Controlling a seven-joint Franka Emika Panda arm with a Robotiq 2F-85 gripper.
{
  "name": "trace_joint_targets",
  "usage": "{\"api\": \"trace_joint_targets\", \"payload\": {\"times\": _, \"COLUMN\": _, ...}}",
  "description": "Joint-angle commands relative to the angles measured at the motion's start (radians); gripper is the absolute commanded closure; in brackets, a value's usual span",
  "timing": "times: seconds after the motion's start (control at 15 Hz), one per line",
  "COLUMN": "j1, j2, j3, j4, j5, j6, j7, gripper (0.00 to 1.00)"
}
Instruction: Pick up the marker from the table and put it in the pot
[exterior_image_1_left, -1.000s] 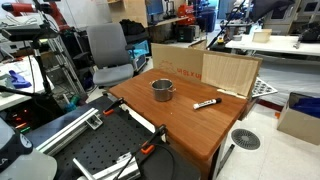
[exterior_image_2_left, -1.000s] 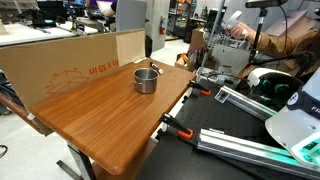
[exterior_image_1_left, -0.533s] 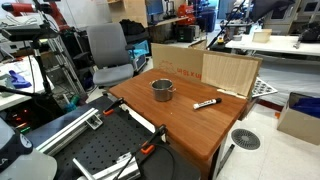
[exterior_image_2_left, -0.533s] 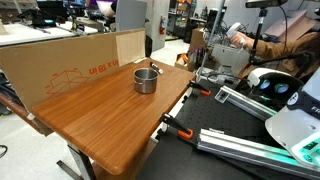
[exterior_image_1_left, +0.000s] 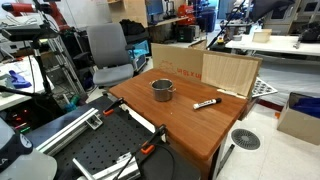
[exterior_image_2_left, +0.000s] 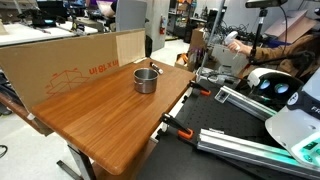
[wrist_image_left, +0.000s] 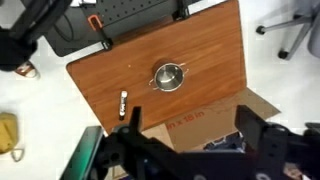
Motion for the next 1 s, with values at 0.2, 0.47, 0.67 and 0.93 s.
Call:
{"api": "trace_joint_targets", "payload": {"times": 0.2, "j1": -0.034, "j2": 0.161, "j3": -0.082, "j4": 0.068, "j5": 0.020, "j6": 0.114, "j7": -0.049, "gripper": 0.00}}
{"api": "trace_joint_targets", "payload": {"times": 0.47, "j1": -0.051, "j2": 0.300, "j3": -0.118, "j4": 0.124, "j5": 0.030, "j6": 0.155, "j7": -0.047, "gripper": 0.00}}
{"api": "trace_joint_targets", "payload": {"times": 0.67, "j1": -0.062, "j2": 0.399, "j3": -0.133, "j4": 0.156, "j5": 0.027, "j6": 0.212, "j7": -0.044, "gripper": 0.00}}
{"api": "trace_joint_targets", "payload": {"times": 0.93, "j1": -0.071, "j2": 0.516, "j3": -0.131, "j4": 0.171, "j5": 0.012, "j6": 0.312, "j7": -0.035, "gripper": 0.00}}
